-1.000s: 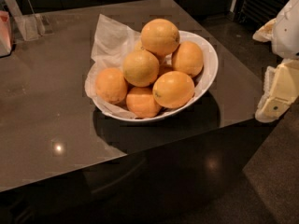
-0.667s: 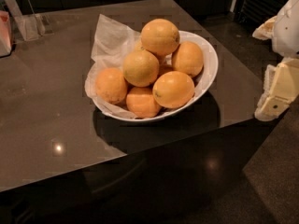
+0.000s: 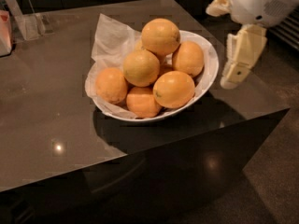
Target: Pick orange from white bowl
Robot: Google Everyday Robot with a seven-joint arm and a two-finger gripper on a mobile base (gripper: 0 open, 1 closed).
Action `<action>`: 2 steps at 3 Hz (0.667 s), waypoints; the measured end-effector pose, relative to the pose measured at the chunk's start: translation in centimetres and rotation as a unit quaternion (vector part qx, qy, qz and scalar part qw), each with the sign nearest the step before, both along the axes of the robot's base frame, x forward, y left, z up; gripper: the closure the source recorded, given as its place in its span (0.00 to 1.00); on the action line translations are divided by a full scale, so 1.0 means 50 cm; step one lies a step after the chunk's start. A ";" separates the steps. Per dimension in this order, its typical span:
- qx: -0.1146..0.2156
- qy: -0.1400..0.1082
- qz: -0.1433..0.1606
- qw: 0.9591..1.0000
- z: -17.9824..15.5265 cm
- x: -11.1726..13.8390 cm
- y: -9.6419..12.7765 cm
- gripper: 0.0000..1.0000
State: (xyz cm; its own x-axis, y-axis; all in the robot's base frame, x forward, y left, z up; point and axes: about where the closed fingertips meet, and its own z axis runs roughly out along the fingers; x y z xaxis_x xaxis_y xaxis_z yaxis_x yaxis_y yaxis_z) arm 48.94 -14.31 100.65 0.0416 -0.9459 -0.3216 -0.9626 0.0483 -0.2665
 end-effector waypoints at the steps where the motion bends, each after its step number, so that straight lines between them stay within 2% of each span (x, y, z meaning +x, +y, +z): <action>1: 0.027 0.014 0.062 0.998 0.001 0.048 0.098 0.00; 2: 0.031 0.006 0.062 0.998 0.006 0.057 0.105 0.00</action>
Offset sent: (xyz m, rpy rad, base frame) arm 0.0218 0.0439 0.0001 0.0481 0.0262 0.1118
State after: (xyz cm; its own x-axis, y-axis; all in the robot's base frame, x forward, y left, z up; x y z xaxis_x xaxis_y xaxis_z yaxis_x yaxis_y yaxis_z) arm 51.76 -9.05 100.95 0.1527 -0.9123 -0.3799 -0.9651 -0.0550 -0.2559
